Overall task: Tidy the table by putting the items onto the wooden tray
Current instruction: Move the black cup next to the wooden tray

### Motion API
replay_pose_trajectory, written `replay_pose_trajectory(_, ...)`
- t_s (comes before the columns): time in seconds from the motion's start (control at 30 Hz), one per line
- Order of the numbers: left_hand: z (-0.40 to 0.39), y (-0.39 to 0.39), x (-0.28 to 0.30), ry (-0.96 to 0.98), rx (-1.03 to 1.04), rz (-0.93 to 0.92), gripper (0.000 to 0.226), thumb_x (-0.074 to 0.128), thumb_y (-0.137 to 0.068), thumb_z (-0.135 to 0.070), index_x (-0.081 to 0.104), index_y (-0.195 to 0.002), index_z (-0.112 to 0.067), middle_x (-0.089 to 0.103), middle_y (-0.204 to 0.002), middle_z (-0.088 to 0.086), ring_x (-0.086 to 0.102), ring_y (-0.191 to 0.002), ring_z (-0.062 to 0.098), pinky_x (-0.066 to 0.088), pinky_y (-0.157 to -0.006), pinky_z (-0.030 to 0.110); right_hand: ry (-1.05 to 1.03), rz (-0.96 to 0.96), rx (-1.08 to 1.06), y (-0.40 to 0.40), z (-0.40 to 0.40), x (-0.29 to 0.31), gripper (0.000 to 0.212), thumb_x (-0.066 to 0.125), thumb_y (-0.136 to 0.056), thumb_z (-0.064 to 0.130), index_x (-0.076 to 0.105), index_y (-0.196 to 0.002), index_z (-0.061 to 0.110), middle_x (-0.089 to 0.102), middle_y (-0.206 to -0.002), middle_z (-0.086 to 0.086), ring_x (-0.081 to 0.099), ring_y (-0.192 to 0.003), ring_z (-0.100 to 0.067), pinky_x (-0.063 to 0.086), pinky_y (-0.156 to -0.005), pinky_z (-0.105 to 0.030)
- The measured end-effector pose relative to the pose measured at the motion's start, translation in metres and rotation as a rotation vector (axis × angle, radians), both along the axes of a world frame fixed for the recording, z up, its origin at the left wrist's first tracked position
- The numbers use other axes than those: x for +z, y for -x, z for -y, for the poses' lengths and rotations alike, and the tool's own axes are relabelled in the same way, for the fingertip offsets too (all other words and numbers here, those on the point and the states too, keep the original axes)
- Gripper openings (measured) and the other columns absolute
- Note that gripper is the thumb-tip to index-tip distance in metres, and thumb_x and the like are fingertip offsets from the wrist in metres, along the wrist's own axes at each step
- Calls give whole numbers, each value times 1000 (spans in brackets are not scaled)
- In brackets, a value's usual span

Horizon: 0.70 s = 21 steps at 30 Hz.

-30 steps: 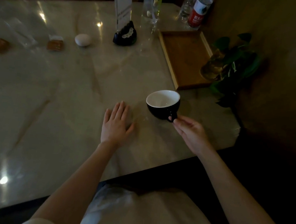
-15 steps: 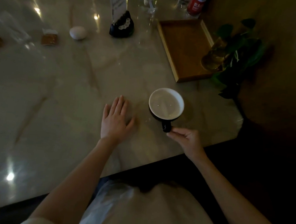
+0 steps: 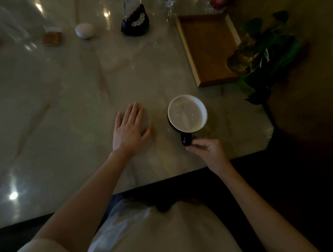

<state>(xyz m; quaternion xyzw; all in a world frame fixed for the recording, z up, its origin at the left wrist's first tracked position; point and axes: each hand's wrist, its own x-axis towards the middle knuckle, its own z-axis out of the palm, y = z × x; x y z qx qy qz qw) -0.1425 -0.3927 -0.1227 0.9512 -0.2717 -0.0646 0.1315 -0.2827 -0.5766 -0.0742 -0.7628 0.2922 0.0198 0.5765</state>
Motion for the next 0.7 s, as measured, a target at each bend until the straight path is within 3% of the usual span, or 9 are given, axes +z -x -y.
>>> replay_pose_trajectory(0.13,2,1,3,3,12,4,72,19,-84,-53,18,-143,-12,12,-154,5,5,-141,18,0,-113,40,-84,-12,-33,0,0,4,39,67,-72,-10,58,-110,-8,64,-102,-7,63,-75,10,51,-78,-12)
replay_pose_trajectory(0.27,4,-1,4,-28,8,4,79,12,-78,-55,23,-142,-10,16,-153,9,9,-141,21,3,-113,41,-194,-7,-170,-2,-2,11,14,64,-79,0,63,-93,3,64,-81,1,62,-69,7,47,-66,-4)
replay_pose_trajectory(0.3,5,-2,5,-20,14,4,76,17,-79,-54,27,-140,-9,20,-152,11,13,-140,23,5,-112,41,-219,-14,-216,-3,-5,14,4,64,-82,8,65,-85,8,63,-78,0,61,-69,2,46,-64,-5)
replay_pose_trajectory(0.37,10,-5,8,7,37,13,67,34,-81,-47,36,-134,-6,31,-146,16,23,-135,29,10,-111,43,-251,-18,-307,-5,-12,13,10,64,-83,21,64,-75,15,62,-76,-5,57,-70,-9,44,-64,-15)
replay_pose_trajectory(0.47,19,-8,9,22,67,16,59,50,-84,-39,40,-128,-2,39,-138,18,30,-130,33,15,-110,45,-293,-15,-413,-8,-26,8,11,67,-80,18,60,-82,10,62,-73,-4,56,-60,-6,43,-58,-16)
replay_pose_trajectory(0.57,29,-11,11,13,14,-5,61,46,-88,-38,30,-137,-5,29,-146,16,21,-136,30,11,-112,44,-385,-11,-500,-13,-36,5,25,68,-79,13,57,-97,-1,62,-73,-5,60,-51,-3,45,-51,-17)
replay_pose_trajectory(0.63,37,-12,11,-7,-43,-8,63,38,-91,-41,19,-142,-8,17,-153,10,11,-140,24,6,-112,42,-468,5,-558,-15,-38,4,33,67,-79,10,56,-103,-10,62,-75,-10,63,-54,-9,51,-56,-21)
replay_pose_trajectory(0.7,43,-14,9,-24,-97,-9,64,31,-94,-44,12,-144,-10,9,-154,6,4,-141,21,2,-113,41,-551,26,-635,-15,-36,8,28,66,-80,5,57,-103,-10,63,-78,-13,65,-58,-13,56,-63,-23)
